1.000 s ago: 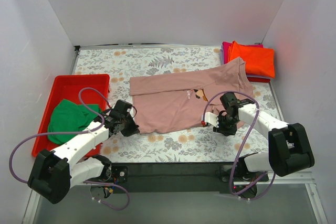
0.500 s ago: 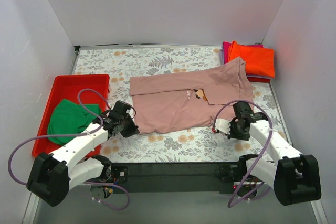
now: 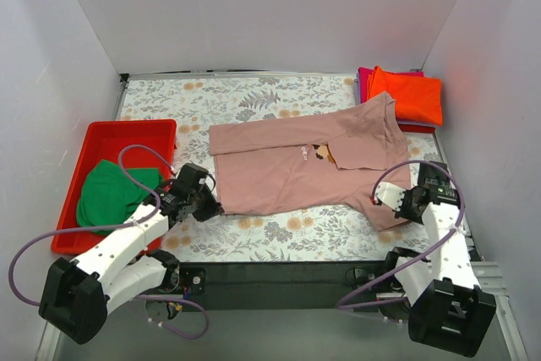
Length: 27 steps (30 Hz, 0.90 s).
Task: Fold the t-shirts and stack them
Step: Fold the tshirt
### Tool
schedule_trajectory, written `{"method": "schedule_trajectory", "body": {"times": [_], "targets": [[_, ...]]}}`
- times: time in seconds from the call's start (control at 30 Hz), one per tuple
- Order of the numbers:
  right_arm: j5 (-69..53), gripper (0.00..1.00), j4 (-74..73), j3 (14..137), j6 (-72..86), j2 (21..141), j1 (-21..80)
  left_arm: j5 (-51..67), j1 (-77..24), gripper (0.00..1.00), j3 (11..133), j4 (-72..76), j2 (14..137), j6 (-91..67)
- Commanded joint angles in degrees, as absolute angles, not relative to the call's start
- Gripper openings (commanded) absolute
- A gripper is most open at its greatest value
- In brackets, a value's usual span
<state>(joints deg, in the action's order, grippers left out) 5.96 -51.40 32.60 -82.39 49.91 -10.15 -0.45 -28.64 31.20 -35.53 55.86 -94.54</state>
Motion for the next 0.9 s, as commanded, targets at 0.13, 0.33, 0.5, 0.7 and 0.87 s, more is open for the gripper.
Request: {"method": "schedule_trajectory", "body": {"times": [0.13, 0.33, 0.5, 0.7, 0.87], "targets": [[-2.71, 0.01, -53.00, 43.85, -86.75, 55.28, -21.87, -1.58, -28.83, 0.00, 29.97, -37.79, 52.65, -97.03], [-11.59, 0.01, -55.54, 45.97, -85.96, 56.51, -22.15, -1.05, -28.83, 0.00, 29.71, -37.88, 50.89, -99.31], [-16.95, 0.01, -55.99, 46.40, -84.64, 57.30, -22.06, -1.50, -28.83, 0.00, 29.97, -38.23, 49.22, -100.55], [-23.54, 0.01, -56.69, 51.41, -82.01, 60.90, -21.88, -0.53, -28.83, 0.00, 30.15, -37.44, 51.15, -100.55], [-27.33, 0.01, -56.60, 56.67, -78.40, 65.38, -20.39, -1.67, -28.83, 0.00, 31.37, -36.12, 52.64, -100.55]]}}
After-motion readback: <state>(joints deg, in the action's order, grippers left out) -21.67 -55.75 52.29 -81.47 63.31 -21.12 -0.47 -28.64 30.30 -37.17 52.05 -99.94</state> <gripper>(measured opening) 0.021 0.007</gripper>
